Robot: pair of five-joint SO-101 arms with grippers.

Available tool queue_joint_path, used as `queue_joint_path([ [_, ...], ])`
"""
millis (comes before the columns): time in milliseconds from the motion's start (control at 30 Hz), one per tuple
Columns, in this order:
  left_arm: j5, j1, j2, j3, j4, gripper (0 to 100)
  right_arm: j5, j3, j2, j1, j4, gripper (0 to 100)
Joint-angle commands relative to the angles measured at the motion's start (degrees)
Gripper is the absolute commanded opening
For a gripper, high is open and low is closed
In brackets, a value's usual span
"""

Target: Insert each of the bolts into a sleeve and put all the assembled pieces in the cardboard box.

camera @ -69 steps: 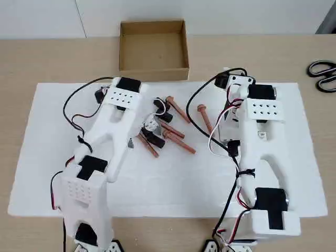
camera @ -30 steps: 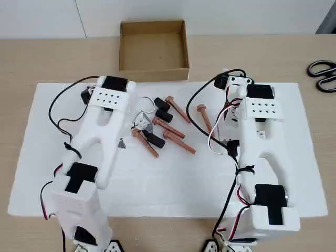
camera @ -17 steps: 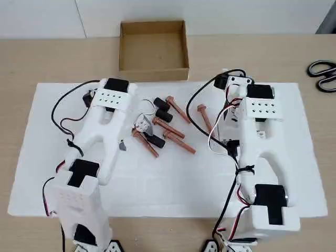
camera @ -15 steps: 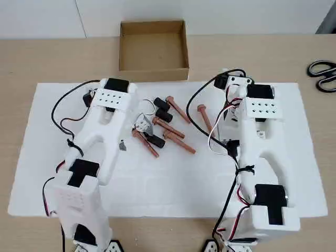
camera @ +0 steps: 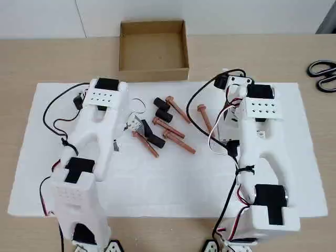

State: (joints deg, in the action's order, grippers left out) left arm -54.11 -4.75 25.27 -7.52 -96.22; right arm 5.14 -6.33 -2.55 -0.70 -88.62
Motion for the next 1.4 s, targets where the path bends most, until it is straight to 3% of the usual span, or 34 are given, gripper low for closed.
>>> queue_joint_path([
  [0,-0.09,-0.97,0.09,-0.4,2.02,31,0.18,0.53,0.31,0.31,0.57,0.4],
  [200,-0.09,-6.77,5.36,-1.45,2.2,31,0.18,0.53,0.4,0.4,0.31,0.4],
  [433,-0.09,-6.86,7.74,-5.32,0.79,31,0.18,0.53,0.4,0.48,0.04,0.4],
  [700,0.88,-6.77,8.18,-6.29,2.64,15,0.18,0.53,0.4,0.48,0.04,0.4],
  [1033,3.25,-6.07,8.26,-6.29,4.04,7,0.18,0.53,0.4,0.57,0.04,0.4],
  [1167,5.19,-4.57,8.26,-6.37,4.48,0,0.18,0.53,0.4,0.57,0.04,0.4],
  [1367,7.3,-3.96,8.18,-6.37,4.75,1,0.18,0.53,0.4,0.57,0.04,0.4],
])
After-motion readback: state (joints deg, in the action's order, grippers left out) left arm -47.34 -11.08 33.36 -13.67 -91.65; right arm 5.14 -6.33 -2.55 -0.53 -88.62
